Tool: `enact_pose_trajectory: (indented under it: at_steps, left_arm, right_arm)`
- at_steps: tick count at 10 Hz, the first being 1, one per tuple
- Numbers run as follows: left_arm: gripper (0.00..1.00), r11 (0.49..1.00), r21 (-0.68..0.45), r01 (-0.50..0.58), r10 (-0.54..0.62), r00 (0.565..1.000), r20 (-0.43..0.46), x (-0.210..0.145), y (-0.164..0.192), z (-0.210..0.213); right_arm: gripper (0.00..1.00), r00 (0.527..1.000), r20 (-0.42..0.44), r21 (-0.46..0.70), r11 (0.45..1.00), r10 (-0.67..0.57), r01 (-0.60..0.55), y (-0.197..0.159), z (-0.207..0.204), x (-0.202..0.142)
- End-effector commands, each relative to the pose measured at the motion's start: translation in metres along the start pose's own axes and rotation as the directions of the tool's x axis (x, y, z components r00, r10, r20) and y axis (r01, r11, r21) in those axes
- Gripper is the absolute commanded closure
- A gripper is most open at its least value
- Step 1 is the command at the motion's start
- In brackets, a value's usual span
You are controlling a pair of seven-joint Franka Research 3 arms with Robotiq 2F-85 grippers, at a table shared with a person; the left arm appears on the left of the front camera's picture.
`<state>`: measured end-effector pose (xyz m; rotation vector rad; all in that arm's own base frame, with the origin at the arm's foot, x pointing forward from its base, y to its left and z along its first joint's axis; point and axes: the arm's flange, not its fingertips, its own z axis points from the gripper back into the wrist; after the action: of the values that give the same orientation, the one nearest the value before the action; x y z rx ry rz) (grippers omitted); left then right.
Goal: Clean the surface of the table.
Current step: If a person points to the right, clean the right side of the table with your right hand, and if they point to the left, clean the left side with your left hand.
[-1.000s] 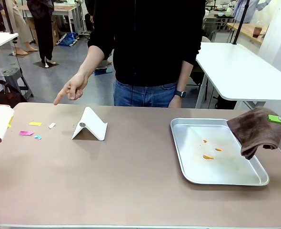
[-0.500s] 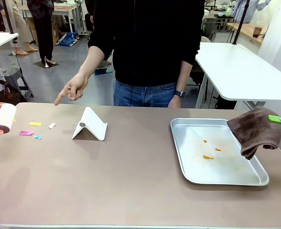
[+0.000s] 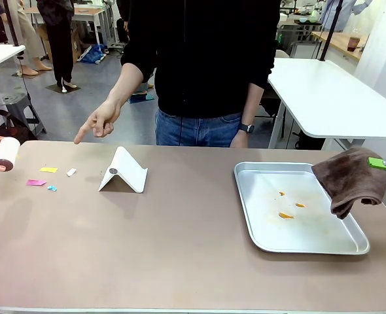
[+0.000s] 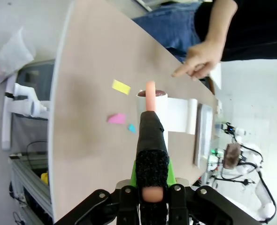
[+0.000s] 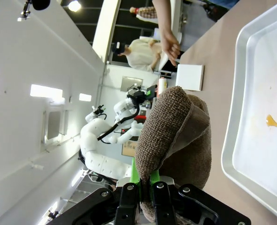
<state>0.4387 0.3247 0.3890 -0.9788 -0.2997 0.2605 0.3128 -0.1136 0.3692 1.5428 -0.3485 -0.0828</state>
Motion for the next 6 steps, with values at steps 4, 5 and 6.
enact_pose_trajectory:
  at_steps: [4, 5, 6]
  left_arm:
    - [0.78, 0.995, 0.095, 0.034, -0.032, 0.999, -0.030, 0.014, 0.025, -0.013]
    - [0.78, 0.994, 0.108, 0.019, -0.016, 1.000, -0.026, 0.015, 0.029, -0.016]
    - [0.78, 0.992, 0.125, 0.001, 0.003, 1.000, -0.030, 0.017, 0.033, -0.020]
  right_arm:
    - [0.99, 1.000, -0.011, 0.008, 1.000, 0.005, -0.005, 0.002, 0.001, -0.002]
    - [0.99, 1.000, -0.011, 0.008, 1.000, 0.005, -0.005, 0.002, 0.001, -0.002]
    - [0.99, 1.000, -0.011, 0.008, 1.000, 0.005, -0.005, 0.002, 0.001, -0.002]
